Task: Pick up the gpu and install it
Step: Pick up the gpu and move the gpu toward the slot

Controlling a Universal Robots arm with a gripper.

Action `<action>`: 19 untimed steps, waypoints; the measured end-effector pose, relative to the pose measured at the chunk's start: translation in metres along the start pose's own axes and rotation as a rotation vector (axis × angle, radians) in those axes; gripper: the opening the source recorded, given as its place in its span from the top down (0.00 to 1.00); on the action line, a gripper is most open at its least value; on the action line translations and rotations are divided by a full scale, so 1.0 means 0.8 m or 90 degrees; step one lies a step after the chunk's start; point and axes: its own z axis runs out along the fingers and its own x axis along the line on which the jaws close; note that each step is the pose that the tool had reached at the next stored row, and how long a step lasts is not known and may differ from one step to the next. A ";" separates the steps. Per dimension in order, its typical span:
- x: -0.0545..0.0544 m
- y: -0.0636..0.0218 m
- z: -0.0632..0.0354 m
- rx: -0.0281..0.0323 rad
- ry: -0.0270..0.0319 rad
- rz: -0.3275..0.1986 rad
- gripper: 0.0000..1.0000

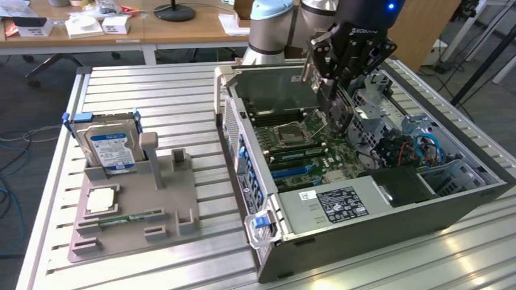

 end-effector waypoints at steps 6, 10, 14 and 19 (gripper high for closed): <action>-0.019 0.001 0.000 -0.0004 0.0001 -0.002 0.73; -0.029 0.001 0.001 -0.0009 0.0002 -0.006 0.73; -0.029 0.001 0.001 -0.0009 0.0003 -0.006 0.73; -0.033 0.001 0.001 -0.0020 0.0003 -0.007 0.73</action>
